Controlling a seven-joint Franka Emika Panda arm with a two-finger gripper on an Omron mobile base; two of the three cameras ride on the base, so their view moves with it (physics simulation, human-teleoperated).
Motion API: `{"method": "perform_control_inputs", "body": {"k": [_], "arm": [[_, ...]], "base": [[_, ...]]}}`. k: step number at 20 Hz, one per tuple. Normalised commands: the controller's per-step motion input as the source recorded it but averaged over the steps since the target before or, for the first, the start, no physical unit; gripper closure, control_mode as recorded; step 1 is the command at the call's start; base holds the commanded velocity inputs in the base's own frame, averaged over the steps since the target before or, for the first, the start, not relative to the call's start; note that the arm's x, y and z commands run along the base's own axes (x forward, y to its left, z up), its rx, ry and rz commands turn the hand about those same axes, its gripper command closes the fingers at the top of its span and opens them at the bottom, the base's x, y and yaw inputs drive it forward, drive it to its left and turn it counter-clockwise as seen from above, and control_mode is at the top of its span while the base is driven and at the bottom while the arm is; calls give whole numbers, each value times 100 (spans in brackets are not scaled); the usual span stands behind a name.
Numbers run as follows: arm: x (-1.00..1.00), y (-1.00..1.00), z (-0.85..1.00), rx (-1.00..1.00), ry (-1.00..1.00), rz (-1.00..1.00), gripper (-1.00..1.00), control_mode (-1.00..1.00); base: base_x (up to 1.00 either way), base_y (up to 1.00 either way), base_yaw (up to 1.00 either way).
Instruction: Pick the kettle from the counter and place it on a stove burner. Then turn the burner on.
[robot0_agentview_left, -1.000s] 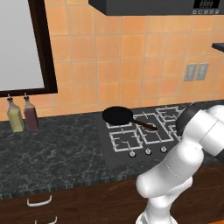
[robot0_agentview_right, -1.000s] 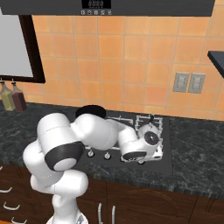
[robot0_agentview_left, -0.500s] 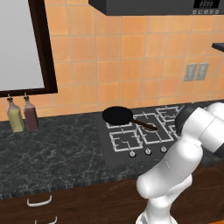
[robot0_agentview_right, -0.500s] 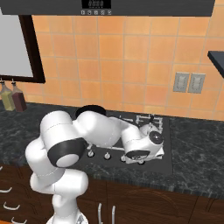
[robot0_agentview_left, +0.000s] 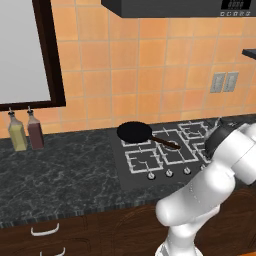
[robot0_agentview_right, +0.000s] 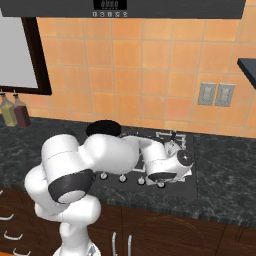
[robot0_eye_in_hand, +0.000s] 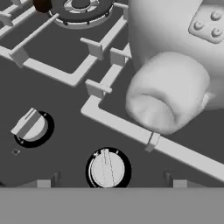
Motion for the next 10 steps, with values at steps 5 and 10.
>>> {"method": "perform_control_inputs", "body": {"k": [5,10], "arm": [[-5,0,12,0,-3,0,-100,-100],[0,0,0,0,0,0,-100,-100]], "base": [[0,0,0],[0,0,0]]}}
